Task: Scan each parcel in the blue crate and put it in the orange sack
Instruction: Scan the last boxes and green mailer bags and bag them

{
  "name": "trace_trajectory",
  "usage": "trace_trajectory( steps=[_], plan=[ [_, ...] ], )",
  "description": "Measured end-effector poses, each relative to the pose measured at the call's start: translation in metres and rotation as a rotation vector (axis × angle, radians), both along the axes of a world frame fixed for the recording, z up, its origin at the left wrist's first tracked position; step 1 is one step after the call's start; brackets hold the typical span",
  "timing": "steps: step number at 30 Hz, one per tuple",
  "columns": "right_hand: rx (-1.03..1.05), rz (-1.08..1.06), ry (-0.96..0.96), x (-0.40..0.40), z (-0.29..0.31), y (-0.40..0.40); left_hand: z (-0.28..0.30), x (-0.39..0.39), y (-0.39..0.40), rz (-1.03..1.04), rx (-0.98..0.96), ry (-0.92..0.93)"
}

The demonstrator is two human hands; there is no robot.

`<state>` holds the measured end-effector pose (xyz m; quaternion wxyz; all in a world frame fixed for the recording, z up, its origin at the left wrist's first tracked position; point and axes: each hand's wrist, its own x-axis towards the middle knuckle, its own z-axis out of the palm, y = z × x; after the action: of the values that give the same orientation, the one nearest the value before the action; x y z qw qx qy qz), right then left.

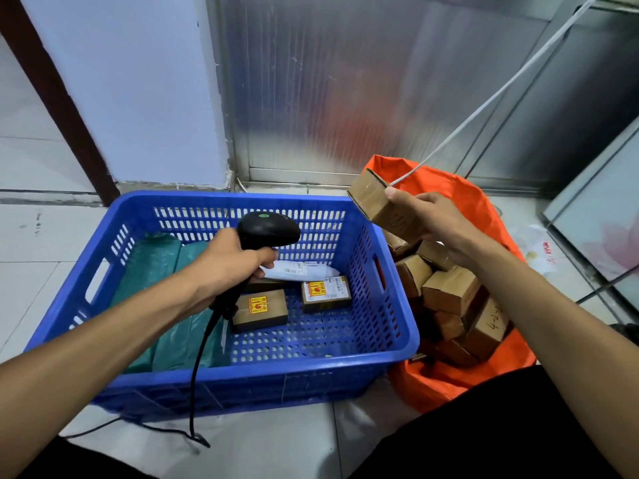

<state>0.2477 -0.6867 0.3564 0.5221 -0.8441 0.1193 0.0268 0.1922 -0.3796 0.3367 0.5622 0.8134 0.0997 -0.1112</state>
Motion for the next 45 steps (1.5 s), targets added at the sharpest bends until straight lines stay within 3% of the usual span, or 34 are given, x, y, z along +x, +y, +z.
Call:
trace_trajectory(
  steps=[8, 13, 15, 19, 22, 28, 33, 35, 39, 42, 45],
  plan=[
    [-0.161, -0.139, 0.025, 0.006, 0.013, -0.057, -0.012, 0.030, -0.013, 0.010, -0.031, 0.027],
    [-0.433, -0.346, 0.128, 0.011, -0.012, -0.099, -0.016, 0.035, -0.015, 0.011, -0.106, 0.074],
    [-0.346, -0.407, 0.182, 0.008, -0.013, -0.103, -0.015, 0.035, -0.016, 0.013, -0.119, 0.074],
    [0.067, -0.482, 0.343, 0.002, -0.019, -0.120, -0.014, 0.033, -0.013, 0.021, -0.114, 0.068],
    [0.144, -0.518, 0.441, -0.011, -0.017, -0.123, -0.014, 0.032, -0.010, 0.029, -0.096, 0.066],
    [0.221, -0.829, 0.590, -0.031, -0.043, -0.150, -0.014, 0.027, -0.011, 0.030, -0.057, 0.067],
    [0.123, -0.887, 0.596, -0.026, -0.061, -0.161, -0.017, 0.025, -0.012, 0.003, -0.022, 0.065],
    [0.057, -0.780, 0.537, -0.018, -0.067, -0.161, -0.019, 0.024, -0.012, 0.002, -0.017, 0.064],
    [-0.267, -0.582, 0.377, 0.003, -0.100, -0.173, -0.021, 0.023, -0.016, -0.006, -0.016, 0.074],
    [-0.536, -0.535, 0.434, 0.007, -0.106, -0.167, -0.022, 0.022, -0.014, -0.009, -0.007, 0.075],
    [-0.667, -0.485, 0.424, 0.014, -0.096, -0.156, -0.022, 0.022, -0.010, -0.021, -0.014, 0.072]
  ],
)
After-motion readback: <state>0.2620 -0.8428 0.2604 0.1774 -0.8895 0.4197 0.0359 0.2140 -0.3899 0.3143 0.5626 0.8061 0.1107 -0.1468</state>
